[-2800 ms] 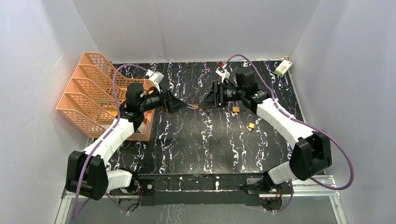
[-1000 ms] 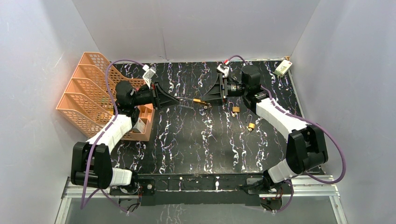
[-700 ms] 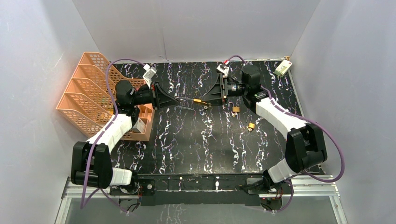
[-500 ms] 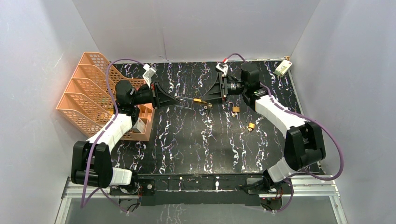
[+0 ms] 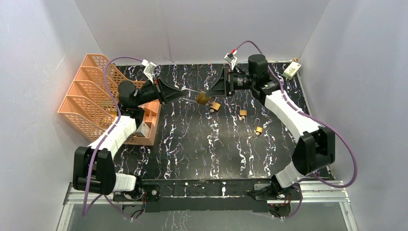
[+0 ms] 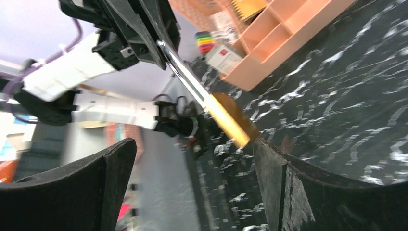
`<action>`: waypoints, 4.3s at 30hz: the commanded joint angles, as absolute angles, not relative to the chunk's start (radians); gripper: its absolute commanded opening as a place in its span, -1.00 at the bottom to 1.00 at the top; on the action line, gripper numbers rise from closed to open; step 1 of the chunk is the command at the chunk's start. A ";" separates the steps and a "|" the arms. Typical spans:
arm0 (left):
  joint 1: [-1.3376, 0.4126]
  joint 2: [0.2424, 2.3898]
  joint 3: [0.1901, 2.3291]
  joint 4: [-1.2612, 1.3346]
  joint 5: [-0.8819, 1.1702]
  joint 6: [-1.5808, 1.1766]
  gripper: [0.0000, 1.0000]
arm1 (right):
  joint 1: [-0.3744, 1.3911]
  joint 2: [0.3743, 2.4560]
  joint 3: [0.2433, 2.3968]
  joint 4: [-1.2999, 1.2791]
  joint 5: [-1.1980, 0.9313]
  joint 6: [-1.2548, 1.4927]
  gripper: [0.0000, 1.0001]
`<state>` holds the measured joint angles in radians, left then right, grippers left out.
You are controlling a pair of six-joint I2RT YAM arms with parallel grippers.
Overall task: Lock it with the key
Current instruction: Pick up the lock from the center of the board, then lock the lock.
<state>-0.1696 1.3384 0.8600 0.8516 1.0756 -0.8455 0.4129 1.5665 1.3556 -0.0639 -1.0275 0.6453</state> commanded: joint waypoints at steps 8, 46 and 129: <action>-0.170 1.234 0.896 1.078 0.943 -0.897 -1.00 | 0.417 1.156 0.973 0.479 -0.703 0.410 0.97; -0.229 1.323 1.063 1.288 1.012 -1.098 -1.00 | 0.417 1.321 0.975 1.006 -0.907 0.475 0.65; -0.329 1.352 1.120 1.363 1.374 -1.223 -0.19 | 0.354 1.458 1.341 0.787 -1.480 1.020 -1.00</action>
<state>-0.3298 1.3823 1.0706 1.3273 1.4025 -1.2549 0.3538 1.4845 1.3029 0.6903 -1.4990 0.9863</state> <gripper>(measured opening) 0.425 0.272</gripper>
